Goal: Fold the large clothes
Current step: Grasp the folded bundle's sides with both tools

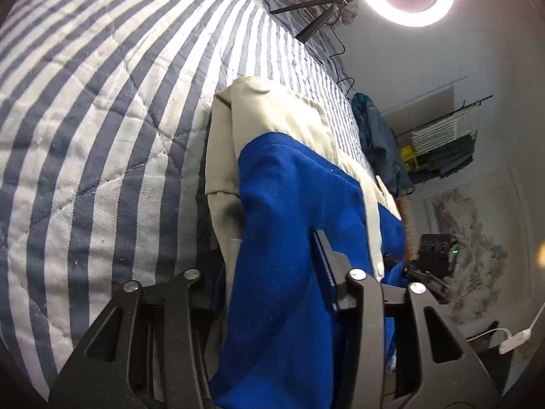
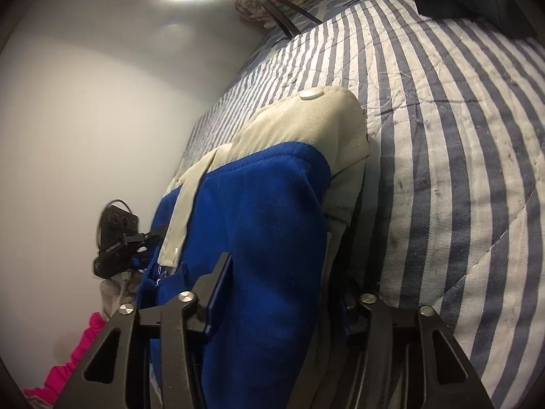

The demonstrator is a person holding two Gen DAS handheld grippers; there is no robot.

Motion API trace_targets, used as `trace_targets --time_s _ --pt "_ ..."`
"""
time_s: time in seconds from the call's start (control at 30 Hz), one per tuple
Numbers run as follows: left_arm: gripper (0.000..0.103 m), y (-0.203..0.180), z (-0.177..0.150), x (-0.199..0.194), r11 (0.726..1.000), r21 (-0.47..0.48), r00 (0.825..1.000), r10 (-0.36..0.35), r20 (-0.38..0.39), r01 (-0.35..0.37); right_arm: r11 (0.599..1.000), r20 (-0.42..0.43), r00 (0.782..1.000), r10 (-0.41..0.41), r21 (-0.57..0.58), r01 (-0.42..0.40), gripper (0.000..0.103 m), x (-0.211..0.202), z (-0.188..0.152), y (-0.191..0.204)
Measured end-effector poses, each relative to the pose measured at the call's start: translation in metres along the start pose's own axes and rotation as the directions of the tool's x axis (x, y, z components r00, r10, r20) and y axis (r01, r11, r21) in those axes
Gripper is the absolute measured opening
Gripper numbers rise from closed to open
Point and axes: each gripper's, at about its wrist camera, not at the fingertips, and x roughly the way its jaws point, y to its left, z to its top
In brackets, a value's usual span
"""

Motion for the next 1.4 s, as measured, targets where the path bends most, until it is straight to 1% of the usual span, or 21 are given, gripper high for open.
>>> trace_targets --time_s 0.07,0.13,0.23,0.4,0.57,0.7,0.87,0.93,0.97,1.03,1.13,1.23,1.4 --pt "0.038 -0.009 -0.001 0.0 0.999 0.027 0.999 0.037 0.015 -0.037 0.999 0.004 0.999 -0.042 -0.025 0.042 0.047 -0.001 0.001 0.009" --pt "0.032 -0.017 -0.002 -0.002 0.996 0.052 0.997 0.069 0.03 -0.07 0.995 0.01 0.996 -0.086 -0.053 0.087 0.041 -0.001 0.002 0.02" --pt "0.027 -0.034 -0.005 -0.008 0.989 0.094 0.992 0.108 0.058 -0.113 0.982 0.023 0.988 -0.153 -0.11 0.155 0.033 -0.003 0.003 0.043" --pt "0.023 -0.067 -0.015 -0.022 0.973 0.17 0.985 0.139 0.107 -0.156 0.941 0.058 0.965 -0.255 -0.215 0.262 0.028 -0.009 -0.002 0.083" --pt "0.021 -0.093 -0.029 -0.041 0.962 0.217 0.981 0.14 0.132 -0.166 0.896 0.119 0.941 -0.317 -0.288 0.338 0.026 -0.024 -0.016 0.119" --pt "0.02 -0.116 -0.047 -0.054 0.95 0.257 0.978 0.144 0.148 -0.179 0.853 0.151 0.916 -0.372 -0.333 0.401 0.025 -0.036 -0.026 0.143" --pt "0.019 -0.147 -0.075 -0.066 0.927 0.319 0.975 0.151 0.162 -0.196 0.779 0.201 0.87 -0.45 -0.388 0.493 0.025 -0.057 -0.044 0.173" --pt "0.019 -0.16 -0.085 -0.07 0.916 0.348 0.974 0.148 0.17 -0.2 0.758 0.222 0.855 -0.468 -0.396 0.518 0.025 -0.067 -0.05 0.183" --pt "0.019 -0.166 -0.089 -0.074 0.914 0.358 0.976 0.143 0.161 -0.193 0.752 0.23 0.85 -0.474 -0.397 0.527 0.025 -0.072 -0.052 0.187" --pt "0.019 -0.177 -0.094 -0.078 0.911 0.37 0.978 0.13 0.163 -0.183 0.731 0.253 0.835 -0.489 -0.404 0.55 0.025 -0.084 -0.058 0.195" --pt "0.019 -0.193 -0.099 -0.084 0.905 0.389 0.979 0.116 0.168 -0.174 0.71 0.281 0.819 -0.501 -0.408 0.574 0.025 -0.098 -0.062 0.205" --pt "0.019 -0.209 -0.1 -0.086 0.899 0.407 0.981 0.102 0.166 -0.162 0.696 0.306 0.806 -0.506 -0.407 0.591 0.025 -0.115 -0.066 0.21" --pt "0.019 -0.241 -0.095 -0.078 0.885 0.443 0.985 0.082 0.151 -0.141 0.688 0.335 0.789 -0.515 -0.388 0.614 0.024 -0.139 -0.06 0.208"
